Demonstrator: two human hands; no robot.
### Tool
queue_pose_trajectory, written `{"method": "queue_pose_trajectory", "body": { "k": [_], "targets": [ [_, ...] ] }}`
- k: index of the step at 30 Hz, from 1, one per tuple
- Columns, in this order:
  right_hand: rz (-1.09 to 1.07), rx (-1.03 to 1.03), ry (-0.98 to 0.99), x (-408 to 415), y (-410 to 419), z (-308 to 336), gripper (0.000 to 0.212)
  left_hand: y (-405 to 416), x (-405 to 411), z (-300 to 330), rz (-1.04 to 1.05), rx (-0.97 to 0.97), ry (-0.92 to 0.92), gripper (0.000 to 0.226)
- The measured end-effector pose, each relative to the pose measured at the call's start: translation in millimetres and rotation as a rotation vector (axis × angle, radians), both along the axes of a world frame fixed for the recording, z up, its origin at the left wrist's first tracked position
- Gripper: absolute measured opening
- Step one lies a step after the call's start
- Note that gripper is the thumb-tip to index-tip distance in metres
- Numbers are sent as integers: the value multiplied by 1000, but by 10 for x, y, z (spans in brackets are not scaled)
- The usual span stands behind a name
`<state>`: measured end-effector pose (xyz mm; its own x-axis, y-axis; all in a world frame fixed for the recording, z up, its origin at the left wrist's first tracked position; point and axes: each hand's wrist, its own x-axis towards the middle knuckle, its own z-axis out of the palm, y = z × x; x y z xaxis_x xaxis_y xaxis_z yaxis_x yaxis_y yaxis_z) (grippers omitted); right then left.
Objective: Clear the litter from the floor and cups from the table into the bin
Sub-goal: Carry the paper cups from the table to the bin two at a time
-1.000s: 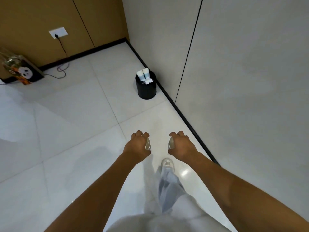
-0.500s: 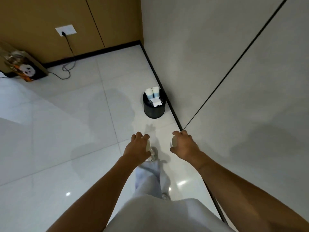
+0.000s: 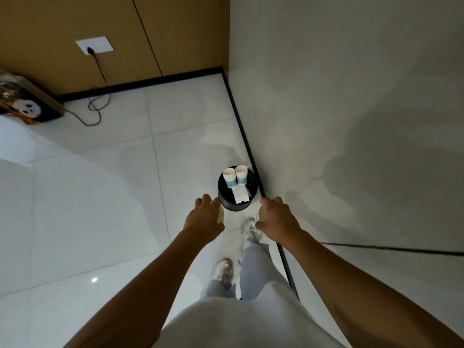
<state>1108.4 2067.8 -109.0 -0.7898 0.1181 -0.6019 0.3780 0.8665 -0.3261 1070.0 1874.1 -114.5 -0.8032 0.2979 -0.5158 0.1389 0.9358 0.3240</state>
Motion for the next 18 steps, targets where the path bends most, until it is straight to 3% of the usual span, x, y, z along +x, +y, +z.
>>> {"method": "queue_pose_trajectory", "body": {
  "k": [7,13,18],
  "targets": [
    [63,29,-39,-1279,421,-421,64,356,-1121,-456,205,31,-14,54],
    [81,31,-49,-2107,538,-868,66,444,-1820,-963,340,56,-58,63],
    [68,-20,-35,-2650,473,-1615,57,497,-2299,-1755,387,112,-21,66]
  ]
}}
